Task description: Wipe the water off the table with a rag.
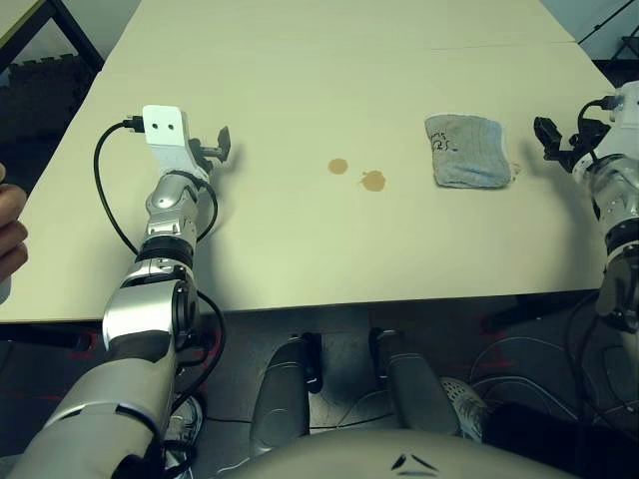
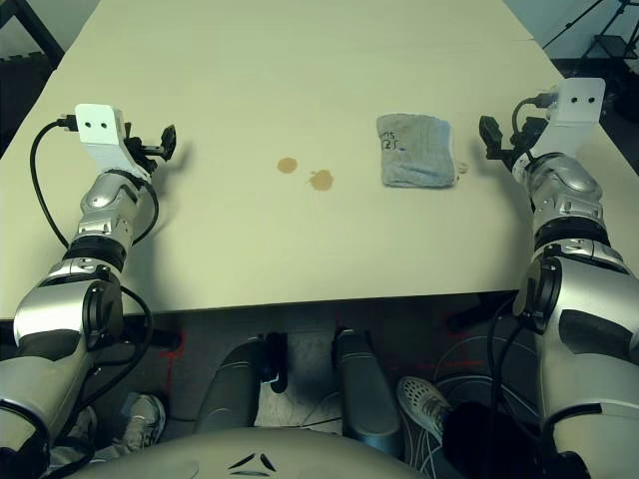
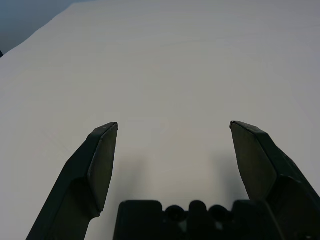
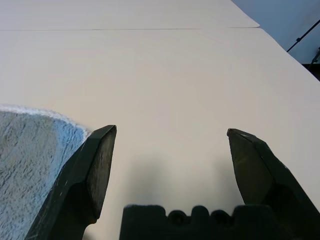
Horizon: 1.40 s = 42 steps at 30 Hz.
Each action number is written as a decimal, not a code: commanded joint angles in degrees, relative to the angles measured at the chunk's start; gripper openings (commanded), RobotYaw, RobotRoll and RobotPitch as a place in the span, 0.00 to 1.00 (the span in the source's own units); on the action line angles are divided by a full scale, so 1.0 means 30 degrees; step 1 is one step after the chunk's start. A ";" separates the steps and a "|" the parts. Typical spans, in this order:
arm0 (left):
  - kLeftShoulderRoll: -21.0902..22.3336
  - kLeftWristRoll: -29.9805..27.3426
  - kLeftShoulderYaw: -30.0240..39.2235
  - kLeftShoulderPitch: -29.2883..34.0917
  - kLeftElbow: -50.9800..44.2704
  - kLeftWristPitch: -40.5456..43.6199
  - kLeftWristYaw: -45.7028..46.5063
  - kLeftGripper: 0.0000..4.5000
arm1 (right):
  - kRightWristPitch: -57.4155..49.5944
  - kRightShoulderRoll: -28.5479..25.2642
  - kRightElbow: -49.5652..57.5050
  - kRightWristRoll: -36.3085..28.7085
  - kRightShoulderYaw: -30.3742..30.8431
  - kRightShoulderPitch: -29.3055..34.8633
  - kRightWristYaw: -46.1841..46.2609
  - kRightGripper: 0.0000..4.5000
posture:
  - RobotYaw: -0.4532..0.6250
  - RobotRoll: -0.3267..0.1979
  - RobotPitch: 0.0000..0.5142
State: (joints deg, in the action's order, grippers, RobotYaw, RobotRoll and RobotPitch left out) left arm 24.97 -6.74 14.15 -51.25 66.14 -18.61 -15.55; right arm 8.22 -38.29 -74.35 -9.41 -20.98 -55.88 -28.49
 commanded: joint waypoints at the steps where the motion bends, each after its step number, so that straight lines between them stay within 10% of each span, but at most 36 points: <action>1: 0.0223 0.0069 -0.0001 0.0139 0.0137 0.0189 -0.0105 1.00 | -0.0016 -0.0391 -0.0235 -0.0032 -0.0215 -0.0081 0.0043 0.99 | 0.27 0.62 0.48; 10: 0.0625 0.0007 -0.0239 -0.0581 -0.0114 0.0621 -0.1986 1.00 | -0.2982 -0.1095 -0.0301 -0.1079 -0.1016 -0.1205 -0.1043 0.99 | 0.29 0.62 0.45; 24: 0.3466 0.0089 -0.3321 -0.2981 -0.2089 0.6033 -1.7341 1.00 | -1.6848 -0.3105 -0.0497 -0.0226 0.0983 -0.3977 -0.6427 0.99 | 0.31 0.62 0.45; 42: 0.4236 0.0143 -0.5275 -0.1802 -0.5735 0.9155 -2.1755 1.00 | -2.1749 -0.1829 -0.0429 0.0467 0.3094 -0.3963 -1.0017 0.99 | 0.33 0.62 0.49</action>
State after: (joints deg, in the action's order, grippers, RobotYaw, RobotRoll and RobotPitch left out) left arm 36.91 -6.74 -0.66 -57.38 50.41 7.83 -79.14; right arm -56.39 -44.96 -75.36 -8.12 -11.86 -68.12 -59.36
